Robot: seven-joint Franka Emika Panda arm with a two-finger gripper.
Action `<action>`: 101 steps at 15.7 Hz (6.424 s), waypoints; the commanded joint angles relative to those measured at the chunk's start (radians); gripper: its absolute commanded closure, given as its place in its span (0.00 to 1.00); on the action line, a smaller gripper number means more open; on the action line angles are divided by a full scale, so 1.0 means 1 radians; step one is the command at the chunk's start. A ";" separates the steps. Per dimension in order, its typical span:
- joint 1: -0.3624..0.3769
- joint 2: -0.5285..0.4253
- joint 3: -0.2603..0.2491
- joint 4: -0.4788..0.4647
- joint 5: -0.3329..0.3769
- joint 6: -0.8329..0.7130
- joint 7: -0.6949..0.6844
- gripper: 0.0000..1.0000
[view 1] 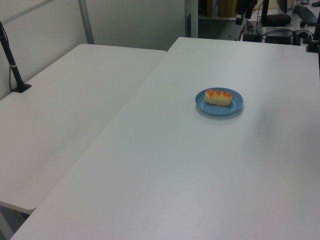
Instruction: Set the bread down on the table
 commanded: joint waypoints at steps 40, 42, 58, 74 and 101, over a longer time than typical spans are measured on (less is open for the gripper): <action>0.012 0.103 0.077 -0.197 -0.043 0.312 -0.088 0.00; 0.015 0.112 0.100 -0.257 -0.078 0.391 -0.088 0.00; 0.044 0.333 0.112 -0.274 -0.195 0.517 -0.082 0.23; 0.021 0.340 0.111 -0.156 -0.212 0.495 -0.083 0.84; 0.067 0.666 0.111 0.257 -0.207 0.635 -0.016 0.00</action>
